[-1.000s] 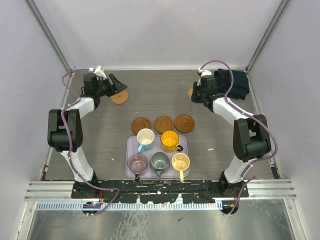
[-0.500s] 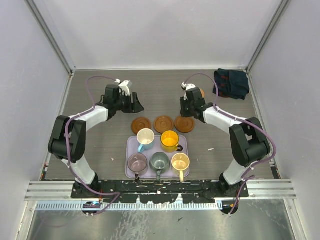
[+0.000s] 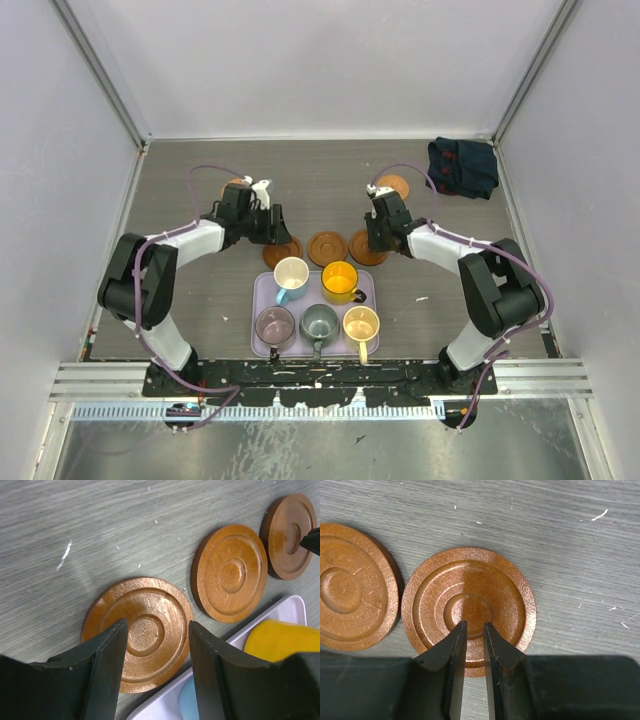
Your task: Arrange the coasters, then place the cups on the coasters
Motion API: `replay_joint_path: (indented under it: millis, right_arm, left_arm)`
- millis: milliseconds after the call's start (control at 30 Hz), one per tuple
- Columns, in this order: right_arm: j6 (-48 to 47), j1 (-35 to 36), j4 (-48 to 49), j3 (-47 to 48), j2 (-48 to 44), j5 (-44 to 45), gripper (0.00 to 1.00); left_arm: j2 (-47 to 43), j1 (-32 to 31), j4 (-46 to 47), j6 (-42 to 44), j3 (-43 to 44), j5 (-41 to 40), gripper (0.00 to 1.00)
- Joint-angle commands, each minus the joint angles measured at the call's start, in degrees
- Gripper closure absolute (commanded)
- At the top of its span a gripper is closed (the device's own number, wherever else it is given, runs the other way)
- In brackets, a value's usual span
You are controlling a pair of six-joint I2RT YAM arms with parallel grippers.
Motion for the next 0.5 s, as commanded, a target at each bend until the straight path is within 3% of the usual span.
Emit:
replay_joint_path:
  millis: [0, 167, 467]
  right_arm:
    - [1.4, 0.4, 1.2, -0.2, -1.8, 0.4, 0.75]
    - [2.3, 0.6, 1.8, -0.4, 0.1, -1.0, 0.75]
    - [3.8, 1.0, 1.8, 0.9, 4.0, -2.0, 0.75]
  left_arm:
    - [-0.2, -0.8, -0.2, -0.9, -0.1, -1.0, 0.49]
    - [1.8, -0.8, -1.8, -1.7, 0.6, -2.0, 0.59]
    - [3.5, -0.8, -11.2, -2.6, 3.4, -8.5, 0.66]
